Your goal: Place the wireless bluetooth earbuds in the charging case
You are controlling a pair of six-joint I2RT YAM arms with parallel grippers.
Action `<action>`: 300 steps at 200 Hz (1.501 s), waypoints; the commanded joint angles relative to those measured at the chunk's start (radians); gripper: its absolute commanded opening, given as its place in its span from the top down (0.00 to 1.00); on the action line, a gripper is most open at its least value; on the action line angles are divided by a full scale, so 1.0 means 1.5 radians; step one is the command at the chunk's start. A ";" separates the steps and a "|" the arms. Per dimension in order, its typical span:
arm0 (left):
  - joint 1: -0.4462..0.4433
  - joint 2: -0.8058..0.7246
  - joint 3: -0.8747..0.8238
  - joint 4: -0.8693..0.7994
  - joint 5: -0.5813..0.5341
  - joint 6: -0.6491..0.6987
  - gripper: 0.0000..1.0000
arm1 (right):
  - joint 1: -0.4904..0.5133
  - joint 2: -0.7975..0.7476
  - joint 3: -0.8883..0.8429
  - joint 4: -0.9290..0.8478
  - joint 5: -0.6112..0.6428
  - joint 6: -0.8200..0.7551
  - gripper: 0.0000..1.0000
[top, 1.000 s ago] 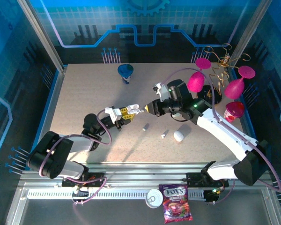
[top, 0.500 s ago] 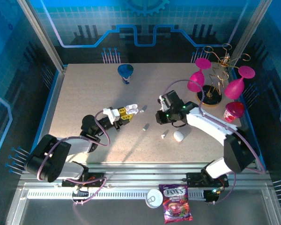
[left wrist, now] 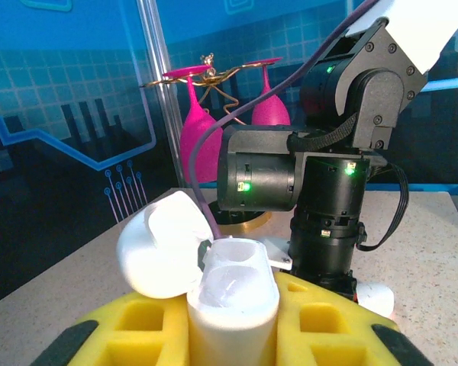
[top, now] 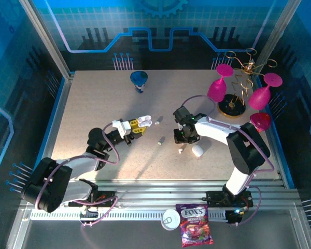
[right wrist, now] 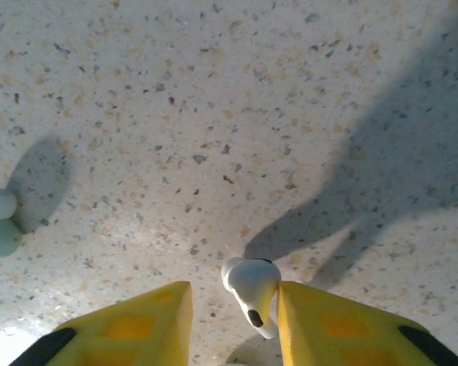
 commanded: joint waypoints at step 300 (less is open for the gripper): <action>0.007 -0.015 -0.006 -0.003 -0.003 0.010 1.00 | -0.031 -0.051 -0.022 -0.028 -0.154 -0.037 0.52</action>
